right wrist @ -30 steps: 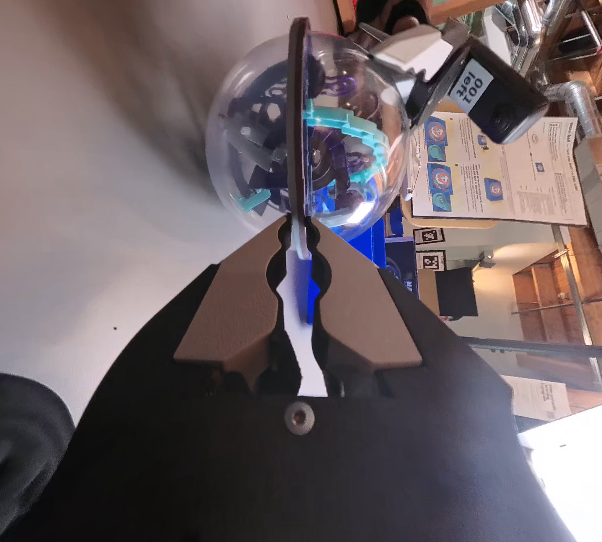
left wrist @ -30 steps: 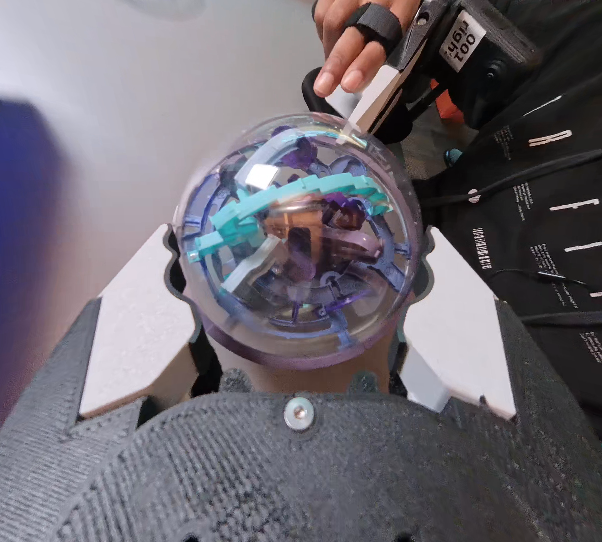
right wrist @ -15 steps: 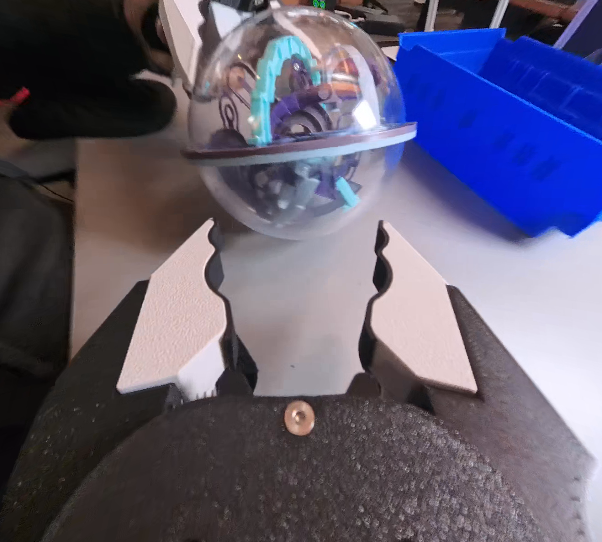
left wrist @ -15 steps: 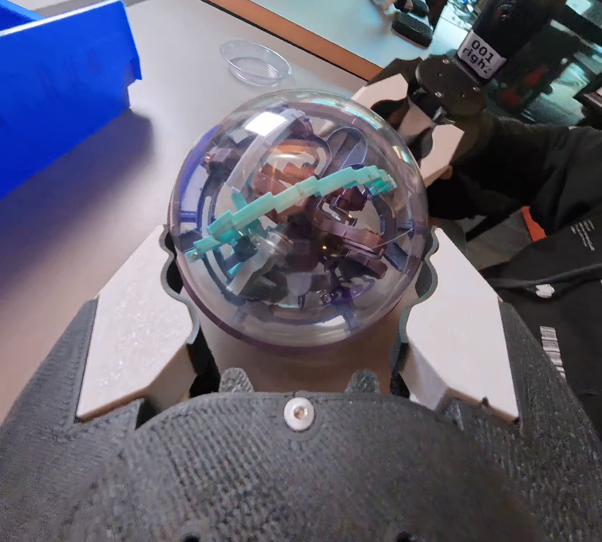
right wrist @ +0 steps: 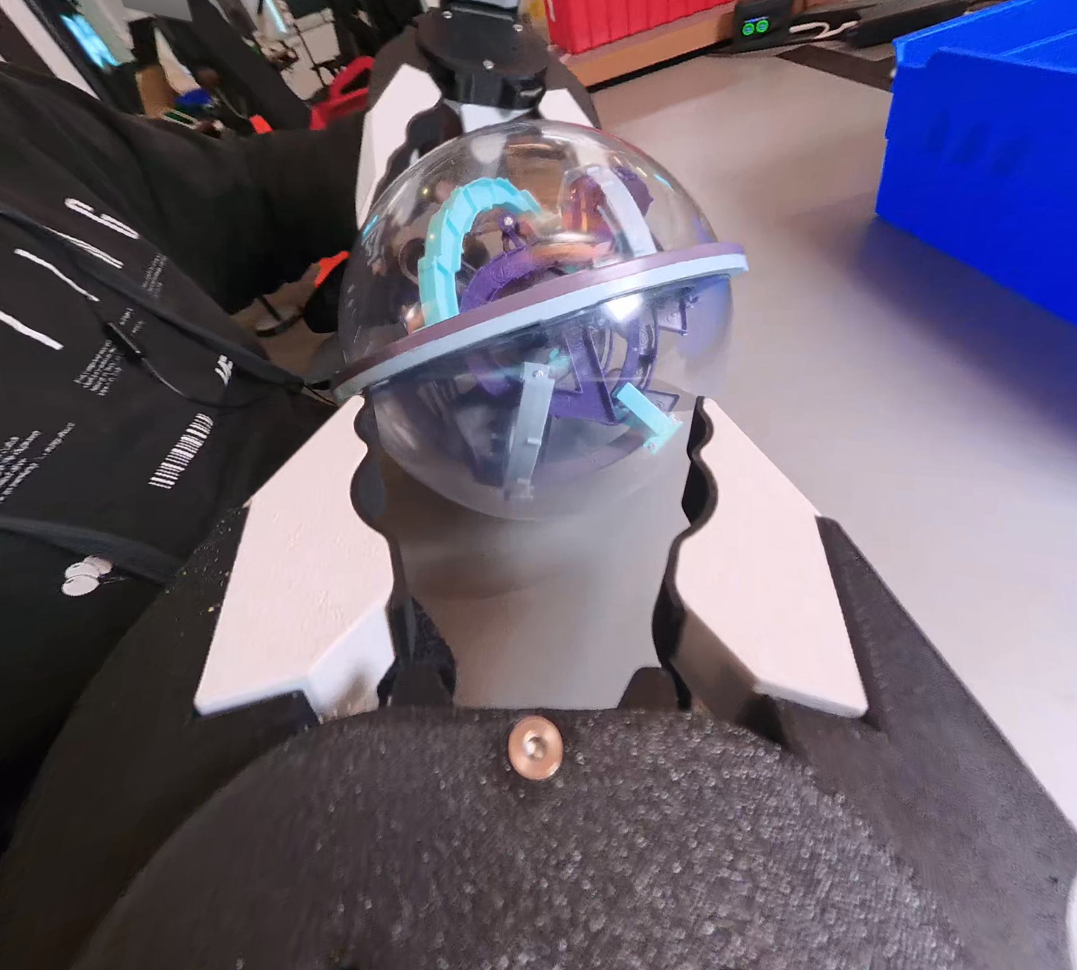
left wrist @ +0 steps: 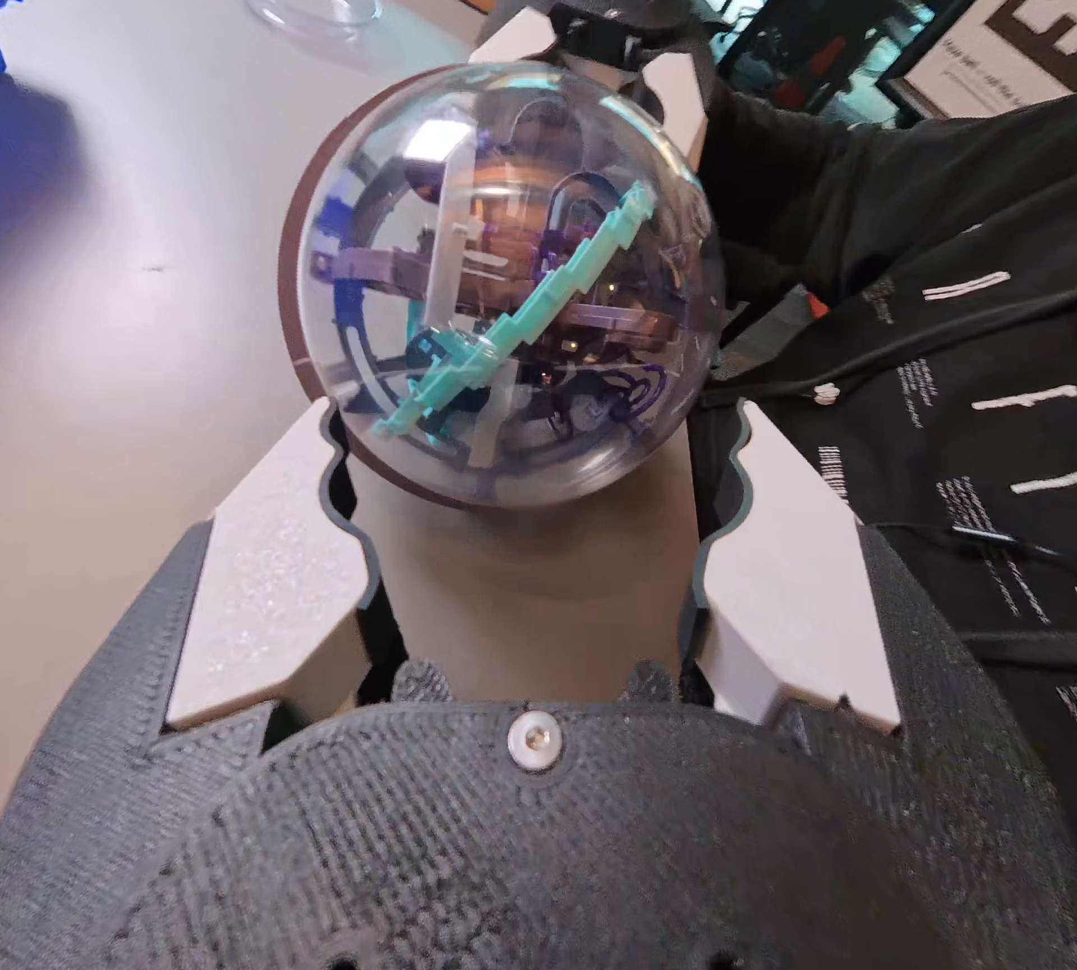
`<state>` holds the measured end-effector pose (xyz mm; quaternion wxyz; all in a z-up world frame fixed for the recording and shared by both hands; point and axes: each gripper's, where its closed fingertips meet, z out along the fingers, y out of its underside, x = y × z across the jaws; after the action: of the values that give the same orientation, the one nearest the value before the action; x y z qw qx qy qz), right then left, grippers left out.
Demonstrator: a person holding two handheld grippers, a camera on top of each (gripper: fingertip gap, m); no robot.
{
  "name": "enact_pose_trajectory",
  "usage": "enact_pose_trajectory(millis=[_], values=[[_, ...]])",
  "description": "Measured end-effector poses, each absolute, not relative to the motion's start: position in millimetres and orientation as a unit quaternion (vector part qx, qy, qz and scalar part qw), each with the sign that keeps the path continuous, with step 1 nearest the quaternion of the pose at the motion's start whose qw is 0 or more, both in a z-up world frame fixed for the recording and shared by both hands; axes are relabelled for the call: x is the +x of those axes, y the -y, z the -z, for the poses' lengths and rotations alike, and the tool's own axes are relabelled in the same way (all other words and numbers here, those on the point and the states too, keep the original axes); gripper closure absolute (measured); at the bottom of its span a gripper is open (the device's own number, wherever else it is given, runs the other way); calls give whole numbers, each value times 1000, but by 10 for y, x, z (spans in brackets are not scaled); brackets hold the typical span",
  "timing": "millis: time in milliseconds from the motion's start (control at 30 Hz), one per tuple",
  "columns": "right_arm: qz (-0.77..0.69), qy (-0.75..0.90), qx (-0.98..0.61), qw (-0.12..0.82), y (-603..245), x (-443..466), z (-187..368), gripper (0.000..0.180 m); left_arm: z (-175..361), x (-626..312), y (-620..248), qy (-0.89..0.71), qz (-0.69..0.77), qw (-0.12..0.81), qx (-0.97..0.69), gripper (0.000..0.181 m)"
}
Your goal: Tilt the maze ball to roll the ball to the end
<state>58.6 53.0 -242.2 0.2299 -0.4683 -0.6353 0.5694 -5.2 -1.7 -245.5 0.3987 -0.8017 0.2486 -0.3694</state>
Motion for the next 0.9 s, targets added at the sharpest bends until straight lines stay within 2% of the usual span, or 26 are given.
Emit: enact_pose_trajectory(millis=[100,167,300,400,500,567,767,900], values=[[-591,635,-453,204,-609,556,2401,80,2219,-199,-114,-239,402,446,-763,57],[-604,637,-441,188,-659,528,2381,85,2201,-289,-271,-240,390,462,-759,51],[-619,630,-434,178,-760,427,2299,95,2268,-115,-391,-266,412,443,-750,43],[-619,624,-442,177,-802,366,2283,91,2368,-1,-427,-292,389,433,-759,35],[-614,592,-474,221,-964,321,2246,96,2379,-80,-475,-254,402,429,-768,35],[-601,587,-486,242,-1012,372,2253,92,2394,-142,-489,-223,422,432,-765,35],[-487,659,-483,310,-756,567,2525,84,2497,-196,-446,-161,466,428,-758,36],[-448,669,-472,360,-679,525,2537,90,2547,-178,-364,-167,471,424,-755,41]])
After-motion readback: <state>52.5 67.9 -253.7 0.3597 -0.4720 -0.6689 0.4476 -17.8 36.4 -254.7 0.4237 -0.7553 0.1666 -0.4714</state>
